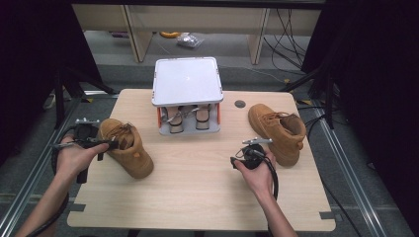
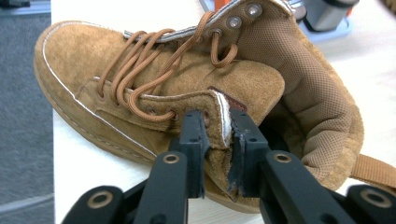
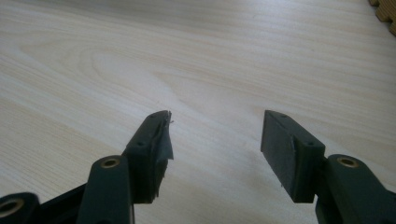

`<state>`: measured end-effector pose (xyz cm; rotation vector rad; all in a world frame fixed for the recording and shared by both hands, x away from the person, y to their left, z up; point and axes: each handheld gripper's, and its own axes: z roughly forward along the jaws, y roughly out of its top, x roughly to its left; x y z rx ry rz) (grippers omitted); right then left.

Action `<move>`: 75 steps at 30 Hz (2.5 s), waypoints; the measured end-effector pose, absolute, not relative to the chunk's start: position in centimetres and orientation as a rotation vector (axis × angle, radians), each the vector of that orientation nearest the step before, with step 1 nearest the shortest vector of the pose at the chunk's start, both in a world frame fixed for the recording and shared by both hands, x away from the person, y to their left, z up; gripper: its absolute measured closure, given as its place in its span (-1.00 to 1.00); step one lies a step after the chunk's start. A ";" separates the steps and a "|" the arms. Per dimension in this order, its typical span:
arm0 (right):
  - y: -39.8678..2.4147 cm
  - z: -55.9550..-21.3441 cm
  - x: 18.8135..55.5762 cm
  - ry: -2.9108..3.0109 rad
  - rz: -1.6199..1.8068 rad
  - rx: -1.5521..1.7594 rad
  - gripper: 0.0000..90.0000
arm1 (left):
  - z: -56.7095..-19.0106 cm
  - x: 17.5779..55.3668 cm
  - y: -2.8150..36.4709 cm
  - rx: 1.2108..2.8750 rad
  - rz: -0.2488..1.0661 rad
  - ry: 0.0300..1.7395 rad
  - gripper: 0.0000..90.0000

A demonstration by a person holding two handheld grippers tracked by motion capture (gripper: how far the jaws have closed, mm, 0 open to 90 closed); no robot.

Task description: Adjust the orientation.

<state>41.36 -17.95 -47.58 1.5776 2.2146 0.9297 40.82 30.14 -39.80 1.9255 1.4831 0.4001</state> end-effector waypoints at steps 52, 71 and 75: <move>-18.5 -48.2 41.2 2.207 0.931 1.593 -0.05 | -42.0 40.4 35.4 1.698 0.398 1.729 0.78; -19.5 -48.3 41.0 2.185 0.974 1.625 -0.04 | -42.0 40.6 35.6 1.508 0.399 1.721 0.81; -19.8 -48.3 40.8 2.161 0.974 1.633 -0.04 | -41.9 40.5 35.5 1.489 0.394 1.718 0.82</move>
